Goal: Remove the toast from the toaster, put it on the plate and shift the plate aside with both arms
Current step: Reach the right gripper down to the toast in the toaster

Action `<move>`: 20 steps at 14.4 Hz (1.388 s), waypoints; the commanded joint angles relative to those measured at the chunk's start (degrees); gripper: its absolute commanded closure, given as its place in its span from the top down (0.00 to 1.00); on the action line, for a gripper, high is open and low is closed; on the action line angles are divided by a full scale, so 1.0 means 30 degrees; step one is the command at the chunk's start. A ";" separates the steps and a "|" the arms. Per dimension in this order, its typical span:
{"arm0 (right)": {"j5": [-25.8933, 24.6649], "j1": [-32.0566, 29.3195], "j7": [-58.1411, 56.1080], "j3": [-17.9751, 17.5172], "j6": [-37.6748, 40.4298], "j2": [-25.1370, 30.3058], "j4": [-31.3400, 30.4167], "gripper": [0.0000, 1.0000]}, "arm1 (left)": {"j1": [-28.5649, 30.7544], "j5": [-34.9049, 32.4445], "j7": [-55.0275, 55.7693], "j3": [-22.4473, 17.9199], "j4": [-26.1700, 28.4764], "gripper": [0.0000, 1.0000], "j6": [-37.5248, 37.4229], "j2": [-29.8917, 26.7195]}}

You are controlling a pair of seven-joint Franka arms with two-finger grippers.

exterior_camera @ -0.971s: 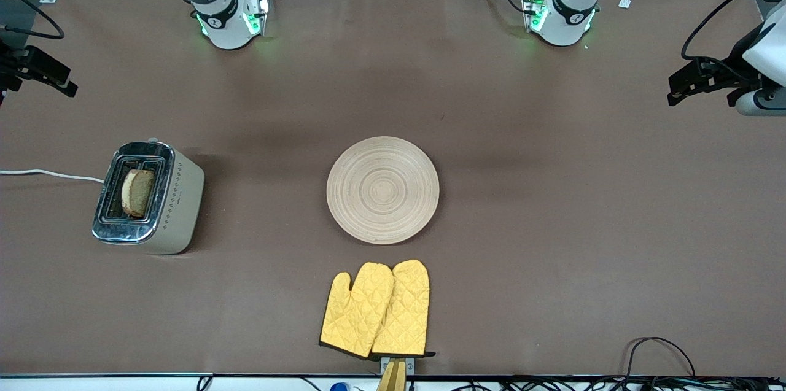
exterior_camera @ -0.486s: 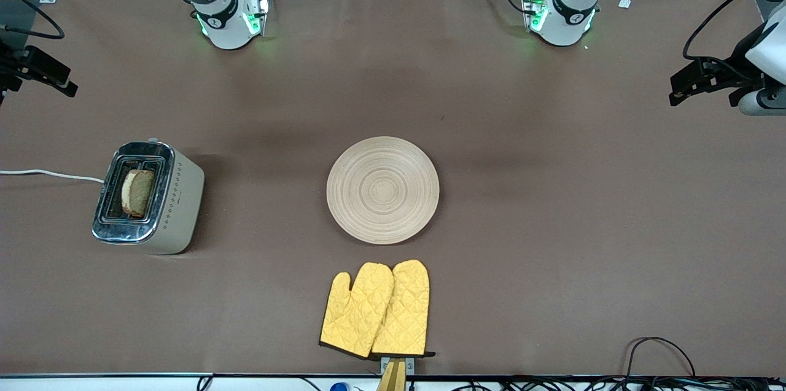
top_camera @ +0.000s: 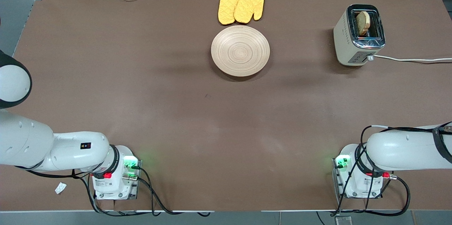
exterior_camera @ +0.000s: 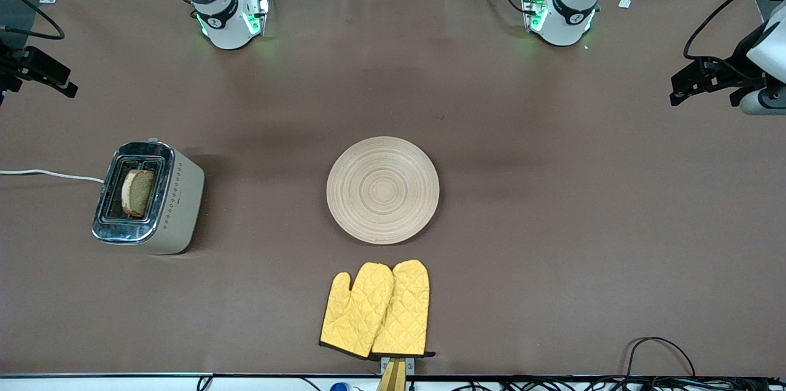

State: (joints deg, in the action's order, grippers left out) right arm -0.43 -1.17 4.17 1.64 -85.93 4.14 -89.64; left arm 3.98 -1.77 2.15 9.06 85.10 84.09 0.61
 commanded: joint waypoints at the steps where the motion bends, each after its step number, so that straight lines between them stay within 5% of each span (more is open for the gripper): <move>1: 0.0960 -0.0488 -0.0131 -0.0165 -0.2461 0.0144 -0.2340 1.00 | 0.0080 -0.0199 0.0045 -0.0004 -0.0476 1.00 -0.0169 0.0061; 7: 0.0964 -0.0898 -0.0249 -0.0135 -0.7939 -0.0849 -0.7058 1.00 | 0.0138 -0.0141 -0.0160 -0.0121 -0.0476 1.00 -0.0169 0.0031; 16: 0.0934 -0.1778 -0.0278 -0.0164 -1.2516 -0.5010 -0.7182 0.99 | 0.0080 -0.0141 0.0075 -0.0092 -0.0447 1.00 0.0212 0.0178; 18: 0.0934 -0.1720 -0.0278 -0.0164 -1.2725 -0.5421 -0.7153 0.89 | 0.0108 -0.0141 0.0075 -0.0092 -0.0418 1.00 0.0212 0.0178; 19: 0.0934 -0.1690 -0.0278 -0.0135 -1.2725 -0.5481 -0.7153 0.74 | 0.0109 -0.0112 0.0046 -0.0092 -0.0418 1.00 0.0241 0.0178; 20: 0.0934 -0.1719 -0.0278 -0.0164 -1.2696 -0.5452 -0.7124 0.47 | 0.0080 -0.0112 0.0075 -0.0092 -0.0418 1.00 0.0242 0.0178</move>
State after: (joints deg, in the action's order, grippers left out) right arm 1.11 -5.54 4.15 1.85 -124.10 -12.41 -111.38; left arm 4.29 -1.77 2.19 8.66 84.61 84.46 0.82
